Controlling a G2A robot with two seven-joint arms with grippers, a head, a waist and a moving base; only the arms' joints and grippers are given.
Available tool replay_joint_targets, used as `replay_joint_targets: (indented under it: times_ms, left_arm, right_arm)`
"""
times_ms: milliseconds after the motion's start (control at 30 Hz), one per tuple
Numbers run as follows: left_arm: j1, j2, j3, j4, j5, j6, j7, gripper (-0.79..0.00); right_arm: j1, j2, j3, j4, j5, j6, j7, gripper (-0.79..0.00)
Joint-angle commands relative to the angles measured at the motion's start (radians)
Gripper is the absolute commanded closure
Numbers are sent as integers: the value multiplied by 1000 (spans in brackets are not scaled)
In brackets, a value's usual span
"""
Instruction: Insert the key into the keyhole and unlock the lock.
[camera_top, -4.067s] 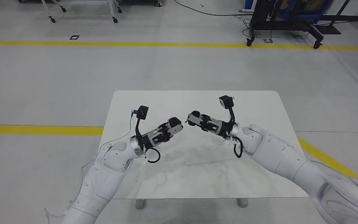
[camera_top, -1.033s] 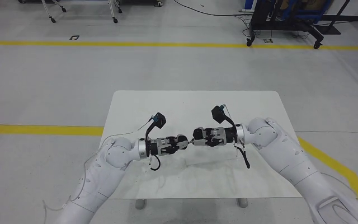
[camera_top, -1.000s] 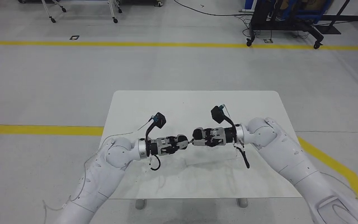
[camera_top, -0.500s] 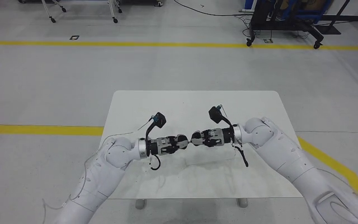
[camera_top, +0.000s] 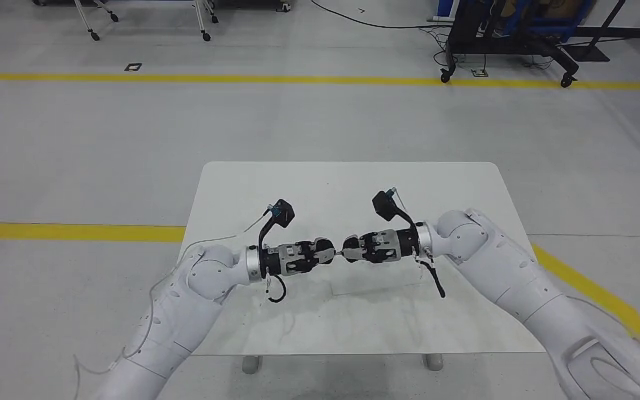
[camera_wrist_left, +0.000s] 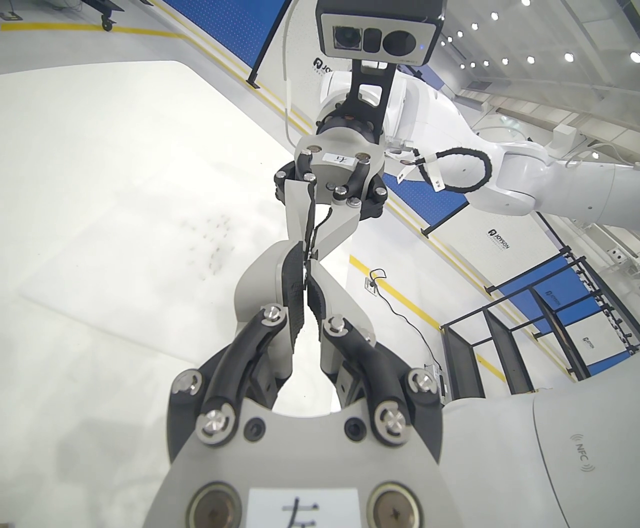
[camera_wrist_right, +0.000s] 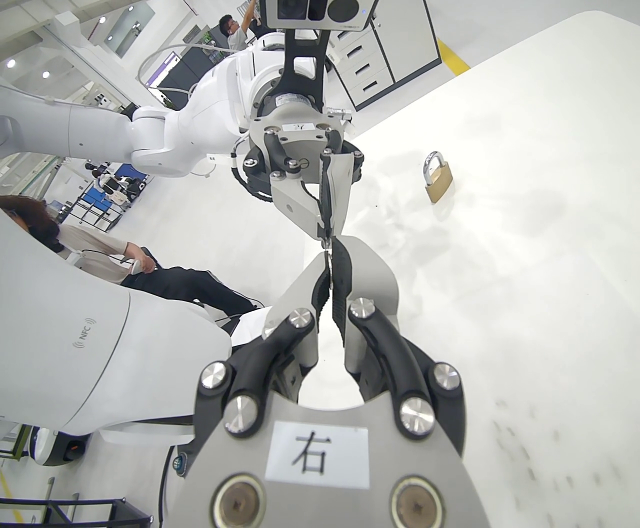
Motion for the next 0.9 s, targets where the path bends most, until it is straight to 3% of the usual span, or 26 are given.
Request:
replay_joint_targets:
  times_ms: [0, 33, 67, 267, 467, 867]
  left_arm:
    - [-1, 1, -2, -2, 14, 5, 7, -89]
    - [-2, 2, -6, -3, 34, 12, 16, -406]
    - [0, 3, -8, -7, 48, 16, 29, -785]
    - [15, 8, -37, -23, 75, 7, 101, -785]
    - [23, 11, -52, -32, 79, -6, 125, -785]
    - [24, 12, -54, -34, 82, -2, 130, -785]
  right_arm:
    - [2, 1, -1, -1, 4, 0, 0, 0]
    - [4, 2, 0, -2, 5, 0, 0, 0]
    - [4, 4, 2, -5, 5, 0, 0, 0]
    - [-8, 22, 56, -13, -8, 0, -23, 0]
    - [-105, 77, 217, -110, -92, 0, -121, 0]
    - [-105, 77, 217, -110, -92, 0, -121, 0]
